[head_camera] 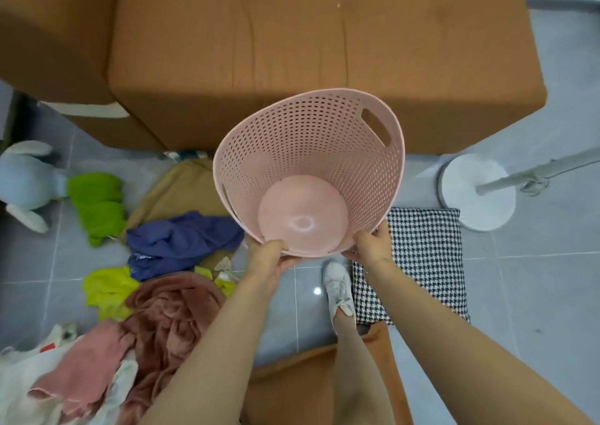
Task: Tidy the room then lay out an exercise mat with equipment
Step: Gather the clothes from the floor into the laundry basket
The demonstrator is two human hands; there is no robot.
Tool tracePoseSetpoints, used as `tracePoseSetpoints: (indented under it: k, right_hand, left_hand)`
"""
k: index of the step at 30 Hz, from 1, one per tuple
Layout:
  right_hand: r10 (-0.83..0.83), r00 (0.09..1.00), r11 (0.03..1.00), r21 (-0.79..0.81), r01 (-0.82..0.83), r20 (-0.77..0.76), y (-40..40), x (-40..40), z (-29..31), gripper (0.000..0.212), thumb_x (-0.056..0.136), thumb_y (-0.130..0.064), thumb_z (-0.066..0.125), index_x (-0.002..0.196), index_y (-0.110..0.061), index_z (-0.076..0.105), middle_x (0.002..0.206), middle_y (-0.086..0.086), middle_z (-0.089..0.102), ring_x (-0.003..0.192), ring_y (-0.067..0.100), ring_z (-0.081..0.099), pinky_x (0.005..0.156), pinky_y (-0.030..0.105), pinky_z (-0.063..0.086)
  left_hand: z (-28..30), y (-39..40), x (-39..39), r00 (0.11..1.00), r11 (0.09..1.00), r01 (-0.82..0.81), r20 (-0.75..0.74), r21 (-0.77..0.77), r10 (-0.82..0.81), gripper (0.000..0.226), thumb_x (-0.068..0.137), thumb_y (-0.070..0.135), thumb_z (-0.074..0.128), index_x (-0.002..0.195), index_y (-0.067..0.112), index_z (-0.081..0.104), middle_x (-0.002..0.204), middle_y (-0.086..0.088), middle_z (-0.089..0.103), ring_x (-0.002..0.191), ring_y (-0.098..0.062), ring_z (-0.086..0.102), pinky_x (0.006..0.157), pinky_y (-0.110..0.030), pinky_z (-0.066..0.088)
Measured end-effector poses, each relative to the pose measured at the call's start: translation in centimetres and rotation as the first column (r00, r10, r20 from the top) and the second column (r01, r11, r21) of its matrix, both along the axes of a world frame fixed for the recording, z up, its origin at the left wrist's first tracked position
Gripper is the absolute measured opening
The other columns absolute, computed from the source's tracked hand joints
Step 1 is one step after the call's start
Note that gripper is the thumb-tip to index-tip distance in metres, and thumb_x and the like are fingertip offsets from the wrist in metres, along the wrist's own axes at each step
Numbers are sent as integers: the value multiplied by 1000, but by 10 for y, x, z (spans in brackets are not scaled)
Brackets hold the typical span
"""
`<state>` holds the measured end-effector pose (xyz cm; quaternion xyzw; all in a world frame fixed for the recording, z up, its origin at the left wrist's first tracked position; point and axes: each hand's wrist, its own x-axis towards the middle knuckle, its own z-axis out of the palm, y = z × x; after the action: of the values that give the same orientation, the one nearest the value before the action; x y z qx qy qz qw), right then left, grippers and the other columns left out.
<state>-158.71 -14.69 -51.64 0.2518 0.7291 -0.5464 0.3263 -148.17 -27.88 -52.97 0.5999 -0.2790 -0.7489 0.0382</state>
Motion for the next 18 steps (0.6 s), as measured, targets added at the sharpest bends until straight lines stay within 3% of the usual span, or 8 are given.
tracePoseSetpoints:
  k: [2, 5, 8, 11, 14, 16, 18]
  right_hand:
    - [-31, 998, 999, 18, 32, -50, 4, 7, -34, 56, 92, 3, 41, 138, -28, 38, 126, 4, 55, 108, 29, 58, 67, 35, 57]
    - [-97, 979, 989, 92, 115, -181, 11, 19, -81, 47, 97, -10, 41, 140, -29, 40, 120, 0, 58, 97, 19, 58, 59, 23, 54]
    - [-125, 932, 958, 201, 202, -340, 15, 33, -132, 50, 97, -14, 40, 144, -29, 37, 118, -2, 60, 87, 10, 56, 77, 26, 45]
    - [-248, 895, 959, 40, 282, -371, 12, 41, -175, 63, 90, -3, 40, 146, -31, 33, 124, -5, 57, 103, 12, 58, 97, 33, 45]
    - [-378, 852, 926, -155, 344, -362, 5, 34, -200, 75, 80, 10, 39, 141, -33, 33, 135, -1, 50, 119, 20, 53, 107, 37, 40]
    - [-447, 809, 892, -258, 372, -381, 4, 28, -211, 83, 70, 12, 41, 134, -40, 31, 139, 1, 46, 121, 21, 51, 108, 40, 40]
    - [-486, 784, 864, -347, 365, -386, 2, 21, -221, 89, 66, 13, 38, 138, -38, 27, 141, 4, 44, 122, 24, 51, 107, 43, 41]
  left_hand:
    - [-44, 5, 5, 999, 999, 35, -24, 10, -35, 70, 76, -19, 41, 140, 10, 34, 130, -19, 55, 98, -34, 61, 47, -30, 55]
    - [-91, 21, 8, 996, 998, 62, -64, 1, -62, 71, 76, -18, 43, 139, 14, 33, 129, -16, 55, 104, -35, 61, 53, -31, 57]
    - [-122, 34, 8, 996, 998, 48, -78, -31, -50, 69, 77, -19, 44, 137, 13, 32, 127, -15, 56, 99, -32, 62, 53, -30, 58]
    - [-146, 38, 5, 991, 992, 39, -120, -123, -54, 75, 77, -17, 50, 139, 21, 29, 123, -9, 58, 96, -28, 64, 57, -31, 59]
    - [-165, 30, -5, 983, 971, 86, -139, -224, -119, 74, 77, -9, 55, 138, 23, 28, 120, -4, 57, 99, -28, 64, 61, -34, 59]
    - [-174, 29, -12, 977, 945, 172, -74, -278, -199, 78, 69, 10, 60, 138, 24, 28, 124, -3, 56, 104, -28, 61, 76, -38, 57]
    - [-186, 29, -17, 977, 859, 196, 16, -473, -214, 92, 53, 25, 59, 140, 21, 29, 132, -3, 49, 118, -25, 49, 97, -39, 45]
